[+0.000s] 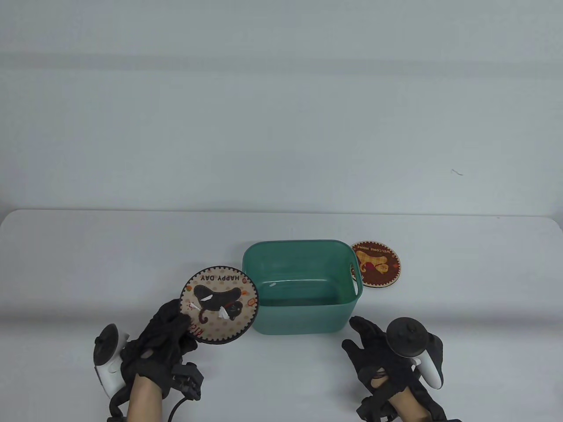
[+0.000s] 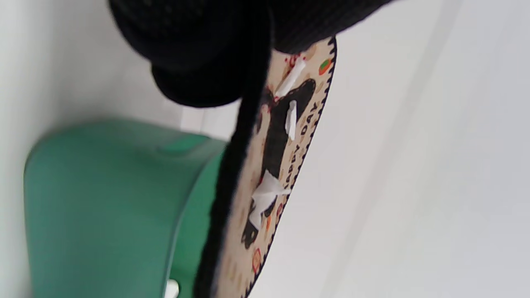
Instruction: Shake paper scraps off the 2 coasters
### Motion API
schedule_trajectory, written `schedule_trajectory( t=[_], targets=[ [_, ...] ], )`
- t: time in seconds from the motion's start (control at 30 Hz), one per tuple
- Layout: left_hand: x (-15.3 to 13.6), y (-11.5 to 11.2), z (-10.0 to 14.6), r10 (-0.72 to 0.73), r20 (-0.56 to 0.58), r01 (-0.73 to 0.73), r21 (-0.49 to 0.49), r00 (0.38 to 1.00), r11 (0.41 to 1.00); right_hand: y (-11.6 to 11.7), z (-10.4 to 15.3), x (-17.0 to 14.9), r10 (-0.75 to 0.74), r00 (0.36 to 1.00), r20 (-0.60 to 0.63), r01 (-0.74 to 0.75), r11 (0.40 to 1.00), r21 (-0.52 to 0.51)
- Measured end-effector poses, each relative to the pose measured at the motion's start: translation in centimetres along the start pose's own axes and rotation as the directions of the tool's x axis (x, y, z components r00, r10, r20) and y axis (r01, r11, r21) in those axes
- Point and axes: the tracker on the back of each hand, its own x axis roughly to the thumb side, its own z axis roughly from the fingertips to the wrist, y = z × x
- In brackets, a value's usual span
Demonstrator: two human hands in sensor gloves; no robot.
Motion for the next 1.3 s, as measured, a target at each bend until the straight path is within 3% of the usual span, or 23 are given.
schedule_trajectory(
  t=[0.2,0.37,0.5,0.6,0.8,1.0,1.17,1.3],
  targets=[
    [-2.0,-5.0,-0.7,-0.011,-0.036,0.006,-0.144,0.999,0.99,0.8,0.5,2.0,-0.14,0.986,0.093,0.139,0.99,0.018],
    [-3.5,-8.5,-0.8,-0.042,-0.033,0.034,-0.228,0.999,0.973,0.9,0.8,2.1,-0.271,0.959,0.085,0.271,0.962,0.005],
    [-4.2,-10.1,-0.7,-0.066,-0.004,0.063,-0.253,0.998,0.965,1.1,0.8,1.2,-0.509,0.86,0.022,0.509,0.861,0.009],
    [-4.8,-10.6,-0.5,-0.074,0.002,0.072,-0.223,0.997,0.972,1.4,0.6,0.6,-0.586,0.81,-0.015,0.586,0.81,0.016],
    [-5.4,-11.5,-0.6,-0.101,-0.004,0.097,-0.242,0.995,0.965,1.7,0.2,0.8,-0.58,0.814,-0.024,0.58,0.812,0.061],
    [-2.1,-12.4,-2.0,-0.356,0.061,0.359,-0.25,0.933,0.899,-0.3,-0.4,3.1,-0.461,0.886,0.055,0.463,0.886,-0.03],
    [3.1,-13.5,-4.3,-0.395,0.14,0.419,-0.258,0.908,0.871,-2.9,-2.8,6.5,-0.406,0.907,0.113,0.417,0.903,-0.1],
    [7.1,-14.4,-6.3,-0.478,0.213,0.518,-0.217,0.852,0.827,-5.2,-5.0,9.3,-0.372,0.91,0.18,0.403,0.896,-0.186]
  ],
)
